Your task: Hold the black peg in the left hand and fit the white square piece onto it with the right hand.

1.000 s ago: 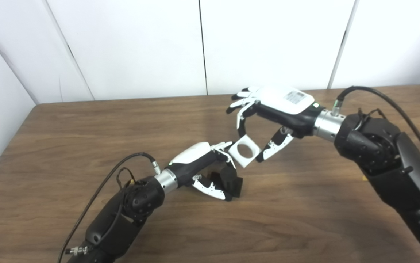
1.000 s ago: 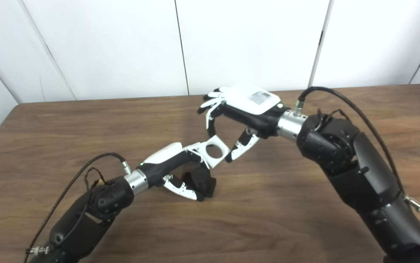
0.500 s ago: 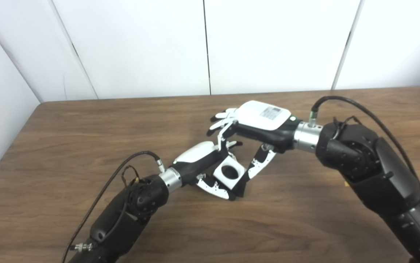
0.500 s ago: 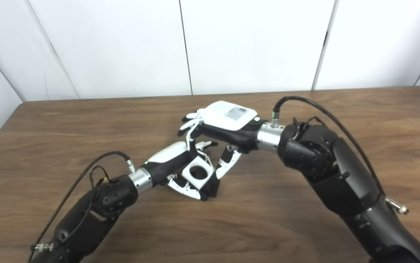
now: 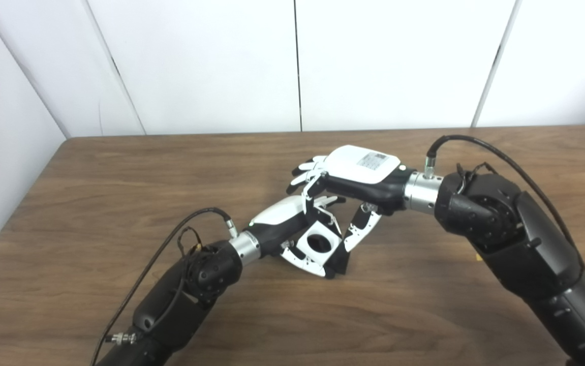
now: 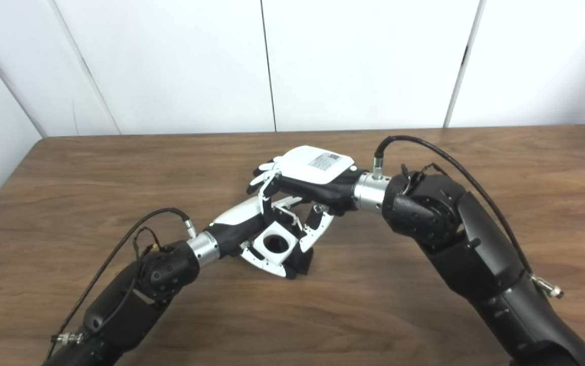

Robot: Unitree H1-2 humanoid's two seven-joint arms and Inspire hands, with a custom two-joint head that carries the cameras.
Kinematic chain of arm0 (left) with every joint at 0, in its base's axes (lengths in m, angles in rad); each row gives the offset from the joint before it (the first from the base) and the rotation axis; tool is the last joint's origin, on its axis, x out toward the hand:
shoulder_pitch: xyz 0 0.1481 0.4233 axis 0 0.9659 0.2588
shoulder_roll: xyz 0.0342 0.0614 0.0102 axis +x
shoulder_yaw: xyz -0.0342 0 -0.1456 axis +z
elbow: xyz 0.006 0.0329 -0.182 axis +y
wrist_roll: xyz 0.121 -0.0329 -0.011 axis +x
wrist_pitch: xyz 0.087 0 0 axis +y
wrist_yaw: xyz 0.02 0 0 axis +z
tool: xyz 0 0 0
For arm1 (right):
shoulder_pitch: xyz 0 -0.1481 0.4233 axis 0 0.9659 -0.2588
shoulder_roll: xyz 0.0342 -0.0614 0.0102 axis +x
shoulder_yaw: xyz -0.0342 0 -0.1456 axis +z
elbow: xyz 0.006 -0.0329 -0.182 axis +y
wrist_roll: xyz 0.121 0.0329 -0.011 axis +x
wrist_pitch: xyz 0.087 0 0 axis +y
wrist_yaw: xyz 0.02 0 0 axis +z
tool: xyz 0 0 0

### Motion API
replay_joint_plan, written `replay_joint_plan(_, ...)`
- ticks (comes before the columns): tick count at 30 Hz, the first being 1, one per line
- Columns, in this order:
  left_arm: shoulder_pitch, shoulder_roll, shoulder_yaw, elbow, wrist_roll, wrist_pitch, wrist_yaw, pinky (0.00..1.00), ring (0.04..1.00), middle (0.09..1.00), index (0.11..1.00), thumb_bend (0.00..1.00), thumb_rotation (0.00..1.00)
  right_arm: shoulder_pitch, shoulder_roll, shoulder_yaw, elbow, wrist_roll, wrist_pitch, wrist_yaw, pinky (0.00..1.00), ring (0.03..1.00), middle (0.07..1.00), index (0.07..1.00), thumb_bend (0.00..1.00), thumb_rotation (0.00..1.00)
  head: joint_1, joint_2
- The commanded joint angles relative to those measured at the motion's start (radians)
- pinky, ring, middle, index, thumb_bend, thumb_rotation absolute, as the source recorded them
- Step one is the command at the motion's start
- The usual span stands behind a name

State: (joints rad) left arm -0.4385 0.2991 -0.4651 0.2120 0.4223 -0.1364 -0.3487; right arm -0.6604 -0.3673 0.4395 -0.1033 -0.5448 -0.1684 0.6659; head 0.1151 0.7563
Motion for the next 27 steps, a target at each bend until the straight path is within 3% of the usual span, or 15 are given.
replay_joint_plan(1, 0.014, 0.001, -0.034, 0.027, 0.065, 0.043, -0.029, 0.96, 1.000, 0.995, 0.495, 0.52, 0.08, -0.062, 0.004, -0.010, -0.011, 0.005, -0.025, -0.016, 0.96, 0.935, 0.847, 0.480, 0.52, 0.14, 0.001, 0.001)
replay_joint_plan(16, 0.017, 0.004, -0.030, 0.029, 0.054, 0.043, -0.033, 0.97, 1.000, 1.000, 0.494, 0.52, 0.08, -0.067, -0.013, -0.031, 0.018, -0.001, -0.033, -0.029, 0.96, 0.926, 0.842, 0.479, 0.52, 0.14, -0.009, 0.006)
replay_joint_plan(27, 0.018, 0.004, -0.032, 0.022, 0.061, 0.048, -0.032, 0.97, 1.000, 1.000, 0.494, 0.52, 0.08, -0.066, -0.015, -0.018, 0.018, -0.007, -0.034, -0.012, 0.95, 0.937, 0.850, 0.481, 0.52, 0.14, -0.008, 0.009)
